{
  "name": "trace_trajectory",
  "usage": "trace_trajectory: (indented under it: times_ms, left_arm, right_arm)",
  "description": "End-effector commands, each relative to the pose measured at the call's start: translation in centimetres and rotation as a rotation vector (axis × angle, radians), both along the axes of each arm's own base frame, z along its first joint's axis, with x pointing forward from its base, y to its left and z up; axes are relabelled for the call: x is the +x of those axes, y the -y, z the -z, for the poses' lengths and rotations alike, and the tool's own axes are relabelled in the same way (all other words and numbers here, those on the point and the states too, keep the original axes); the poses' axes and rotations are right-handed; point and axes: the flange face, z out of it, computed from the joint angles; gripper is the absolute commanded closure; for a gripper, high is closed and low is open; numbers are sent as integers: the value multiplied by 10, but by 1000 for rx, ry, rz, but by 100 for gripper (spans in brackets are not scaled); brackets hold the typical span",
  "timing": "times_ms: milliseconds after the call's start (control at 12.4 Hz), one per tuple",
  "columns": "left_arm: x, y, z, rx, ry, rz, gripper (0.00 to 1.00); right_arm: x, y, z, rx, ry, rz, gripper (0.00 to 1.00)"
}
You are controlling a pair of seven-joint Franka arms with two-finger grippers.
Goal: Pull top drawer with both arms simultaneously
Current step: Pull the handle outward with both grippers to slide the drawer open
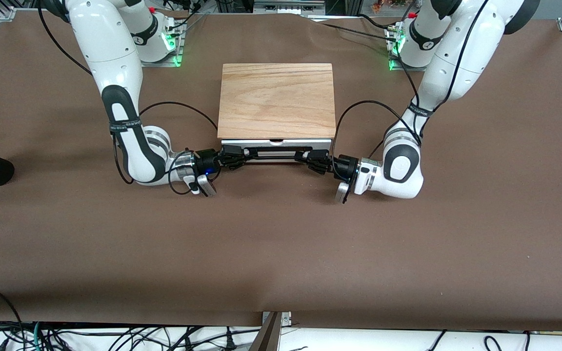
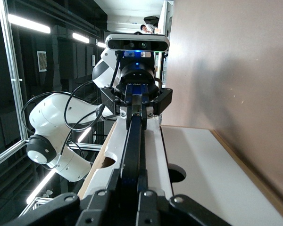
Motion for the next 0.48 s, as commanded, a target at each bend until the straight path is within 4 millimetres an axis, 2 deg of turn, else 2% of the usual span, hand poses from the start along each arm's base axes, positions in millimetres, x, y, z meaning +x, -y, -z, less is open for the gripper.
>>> trace_trajectory:
  times_ms: [0,403]
  left_arm:
    - [25,19,-26,-30,-47,-3,100]
    - [48,29,-49,-18,-109,-9,100]
  right_arm:
    - [36,15,7,-8,40,56,94]
    - [65,19,7,-34,25,82,94]
